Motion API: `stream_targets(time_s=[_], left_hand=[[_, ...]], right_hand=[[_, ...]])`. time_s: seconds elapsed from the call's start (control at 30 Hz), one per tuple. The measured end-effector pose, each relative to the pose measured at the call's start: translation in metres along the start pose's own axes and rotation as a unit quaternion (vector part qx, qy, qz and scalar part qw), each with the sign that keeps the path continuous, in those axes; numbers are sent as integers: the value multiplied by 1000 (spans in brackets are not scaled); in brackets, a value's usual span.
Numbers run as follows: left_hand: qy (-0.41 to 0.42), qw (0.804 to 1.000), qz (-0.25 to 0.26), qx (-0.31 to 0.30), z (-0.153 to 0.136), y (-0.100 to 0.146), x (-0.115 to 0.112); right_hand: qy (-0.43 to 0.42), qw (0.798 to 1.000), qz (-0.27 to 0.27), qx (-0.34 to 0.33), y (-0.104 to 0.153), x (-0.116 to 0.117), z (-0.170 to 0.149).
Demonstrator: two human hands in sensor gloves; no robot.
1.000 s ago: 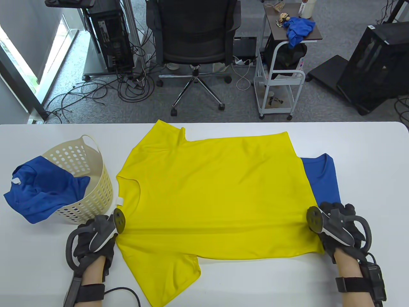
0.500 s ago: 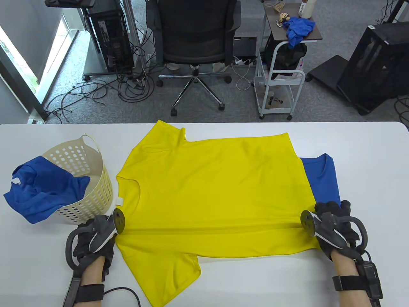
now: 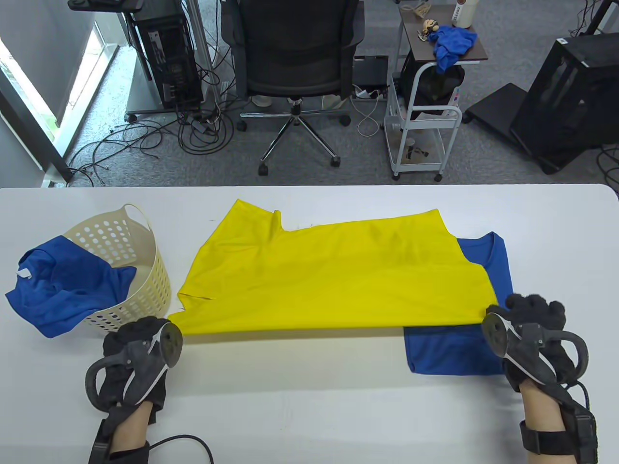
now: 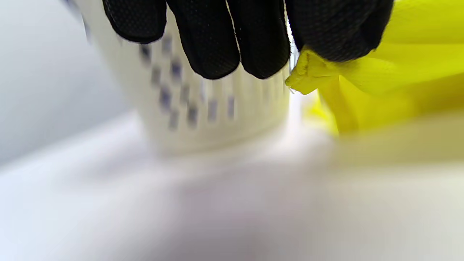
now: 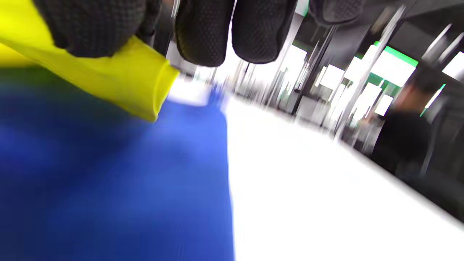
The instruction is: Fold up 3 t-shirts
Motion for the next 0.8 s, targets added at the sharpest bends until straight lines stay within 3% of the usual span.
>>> stream_targets(time_s=[0.03,0.1,0.17,0.27,0.37,0.53,0.67,0.8], left_hand=[[-3,1000,-19,-7,2,-2,-7],[-1,1000,15,-9,5,-3,-8],[-6,1000,17,-21,12,-4,-10],[-20,998,-32,-44,29,-13,-22],[-90,994,-61,-1,35,-25,-32],[-78,996,-30,31,19,-32,-31],[-19,999,16,-25,28,-14,-17],[6,989,51,-136,82,27,3]], right_hand=[[-14,1000,19,2,0,6,-1],[-61,998,-16,8,1,4,-6],[-92,995,-40,14,3,-2,-8],[-92,994,-57,3,5,-4,-3],[-90,994,-53,-10,6,-3,2],[-136,989,-35,-36,7,1,10],[-167,984,-34,-54,8,-1,16],[-171,982,-39,-72,10,-2,24]])
Point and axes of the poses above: the tracker on the back of each hand, its own z axis roughly to the thumb side, its own y axis roughly from the fingertips to the wrist, x = y × z, the point moved 2 cm from there along -y, roughly from the wrist to the fingertips, and after that the axes turned 13 degrees about -z, right-handed, at the moved point
